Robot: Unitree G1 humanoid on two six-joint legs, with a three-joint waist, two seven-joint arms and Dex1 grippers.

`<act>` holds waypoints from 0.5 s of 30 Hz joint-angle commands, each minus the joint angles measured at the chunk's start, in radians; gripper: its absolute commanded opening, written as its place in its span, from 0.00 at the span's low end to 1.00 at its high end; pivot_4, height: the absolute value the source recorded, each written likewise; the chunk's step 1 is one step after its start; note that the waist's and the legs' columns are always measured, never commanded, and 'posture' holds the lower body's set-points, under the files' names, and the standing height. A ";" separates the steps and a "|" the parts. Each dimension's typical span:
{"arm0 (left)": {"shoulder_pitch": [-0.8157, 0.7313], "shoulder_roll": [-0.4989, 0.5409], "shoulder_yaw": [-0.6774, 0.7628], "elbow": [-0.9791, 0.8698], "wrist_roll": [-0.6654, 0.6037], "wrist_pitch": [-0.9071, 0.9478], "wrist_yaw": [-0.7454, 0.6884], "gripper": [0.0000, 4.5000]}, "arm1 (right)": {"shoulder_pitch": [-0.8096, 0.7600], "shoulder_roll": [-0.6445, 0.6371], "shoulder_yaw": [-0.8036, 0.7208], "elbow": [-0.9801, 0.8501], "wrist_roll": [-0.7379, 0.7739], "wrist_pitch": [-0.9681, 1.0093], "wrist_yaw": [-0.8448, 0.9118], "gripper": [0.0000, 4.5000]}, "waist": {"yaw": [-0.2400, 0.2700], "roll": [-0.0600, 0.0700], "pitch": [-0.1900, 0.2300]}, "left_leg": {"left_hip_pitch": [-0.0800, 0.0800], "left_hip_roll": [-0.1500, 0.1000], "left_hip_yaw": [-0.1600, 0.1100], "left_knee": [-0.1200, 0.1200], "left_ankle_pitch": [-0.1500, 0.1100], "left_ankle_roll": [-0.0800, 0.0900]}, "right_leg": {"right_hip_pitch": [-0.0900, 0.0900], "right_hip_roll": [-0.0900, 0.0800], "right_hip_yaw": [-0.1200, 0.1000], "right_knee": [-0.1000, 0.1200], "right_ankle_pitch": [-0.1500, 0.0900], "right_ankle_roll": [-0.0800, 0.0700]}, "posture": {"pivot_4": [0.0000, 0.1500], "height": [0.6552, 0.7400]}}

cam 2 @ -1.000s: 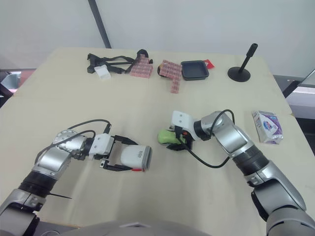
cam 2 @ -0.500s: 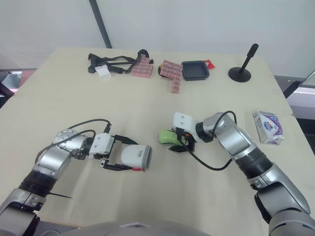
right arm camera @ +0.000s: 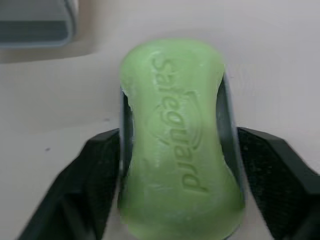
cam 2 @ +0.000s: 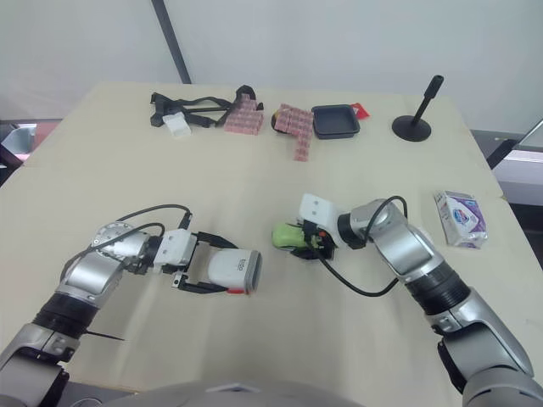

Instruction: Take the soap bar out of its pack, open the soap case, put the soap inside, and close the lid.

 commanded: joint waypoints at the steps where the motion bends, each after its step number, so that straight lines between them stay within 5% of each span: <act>1: -0.006 0.016 0.011 -0.004 -0.001 -0.016 -0.004 0.77 | 0.008 -0.011 0.004 0.007 -0.007 -0.006 0.006 0.57 | -0.001 0.000 0.000 | 0.000 0.000 0.000 0.000 0.000 0.000 | 0.000 0.000 0.000 0.000 0.000 0.000 | 1.00 1.00; 15: -0.047 -0.012 0.009 0.022 0.010 0.001 0.033 0.77 | -0.002 -0.109 -0.022 -0.076 -0.014 -0.081 0.071 0.57 | 0.004 0.000 0.000 | -0.001 0.000 0.000 0.000 0.000 0.000 | 0.000 0.000 0.000 0.000 0.000 0.000 | 1.00 1.00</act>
